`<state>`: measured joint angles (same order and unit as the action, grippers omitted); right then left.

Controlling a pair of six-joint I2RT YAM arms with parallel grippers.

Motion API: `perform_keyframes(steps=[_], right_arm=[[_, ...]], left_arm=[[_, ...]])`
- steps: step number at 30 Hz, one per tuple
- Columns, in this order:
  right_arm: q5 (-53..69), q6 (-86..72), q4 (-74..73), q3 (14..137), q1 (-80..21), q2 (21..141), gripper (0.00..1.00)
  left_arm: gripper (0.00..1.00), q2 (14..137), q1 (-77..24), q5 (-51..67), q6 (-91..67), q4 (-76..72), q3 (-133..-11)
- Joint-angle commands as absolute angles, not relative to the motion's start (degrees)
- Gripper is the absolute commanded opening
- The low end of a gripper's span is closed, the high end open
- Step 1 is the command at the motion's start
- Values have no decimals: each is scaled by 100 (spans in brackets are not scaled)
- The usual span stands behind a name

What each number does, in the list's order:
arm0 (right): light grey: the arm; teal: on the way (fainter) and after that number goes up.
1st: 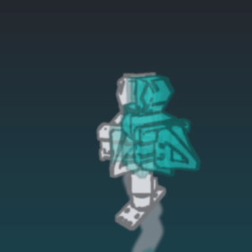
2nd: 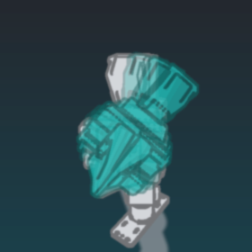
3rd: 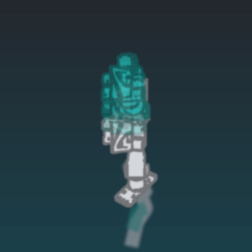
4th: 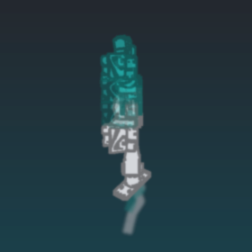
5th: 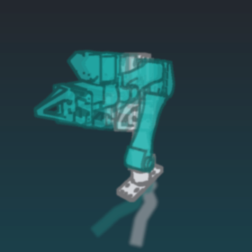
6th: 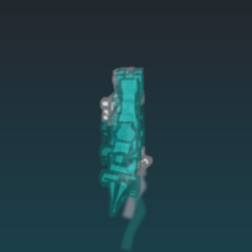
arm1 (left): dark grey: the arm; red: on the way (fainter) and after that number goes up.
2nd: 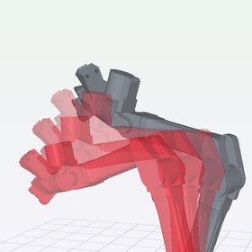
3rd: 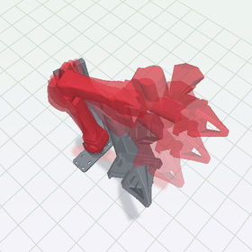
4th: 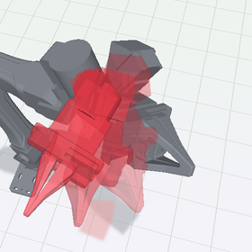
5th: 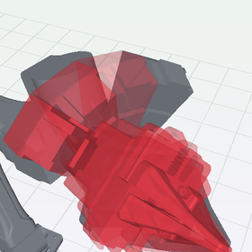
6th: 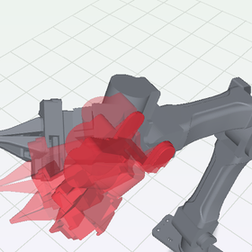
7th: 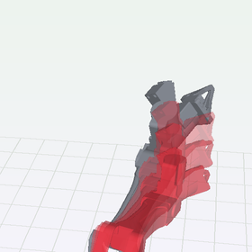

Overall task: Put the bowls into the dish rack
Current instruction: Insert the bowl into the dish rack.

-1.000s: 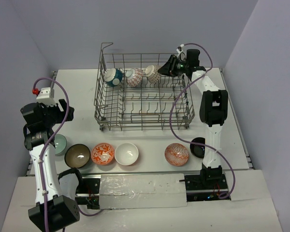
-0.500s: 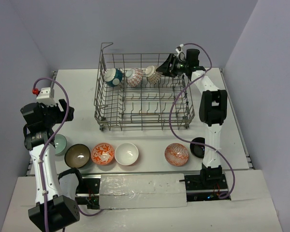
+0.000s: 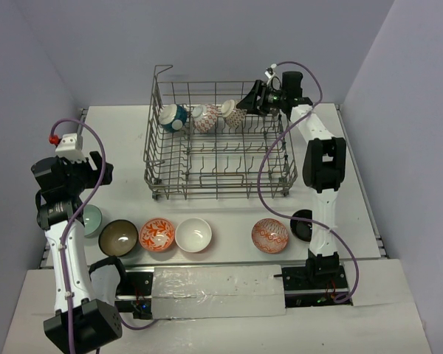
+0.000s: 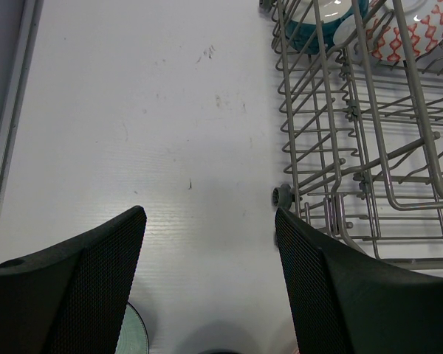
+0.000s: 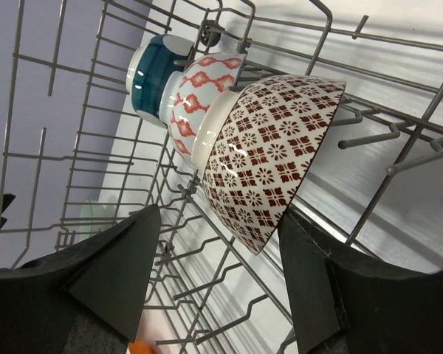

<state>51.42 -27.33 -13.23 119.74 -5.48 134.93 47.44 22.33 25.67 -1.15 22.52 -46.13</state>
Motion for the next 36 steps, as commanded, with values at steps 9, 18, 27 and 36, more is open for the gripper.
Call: perform_keyframes(steps=[9,18,27,36], right_arm=[[5019,-2127,-1810,12594,-826,13474,72],[4790,-1636,-2417,12753,-888,13562,72],[4597,-1293,-2821,12692,-888,13492,72],[4544,-1081,-2927,12384,-853,13280,72]], left_arm=[[77,4623,2268,2637,-79,2180,-4588],[77,4605,2268,2637,-88,2188,-4605],[77,4570,2268,2628,-97,2197,-4614],[77,4553,2259,2619,-97,2197,-4614]])
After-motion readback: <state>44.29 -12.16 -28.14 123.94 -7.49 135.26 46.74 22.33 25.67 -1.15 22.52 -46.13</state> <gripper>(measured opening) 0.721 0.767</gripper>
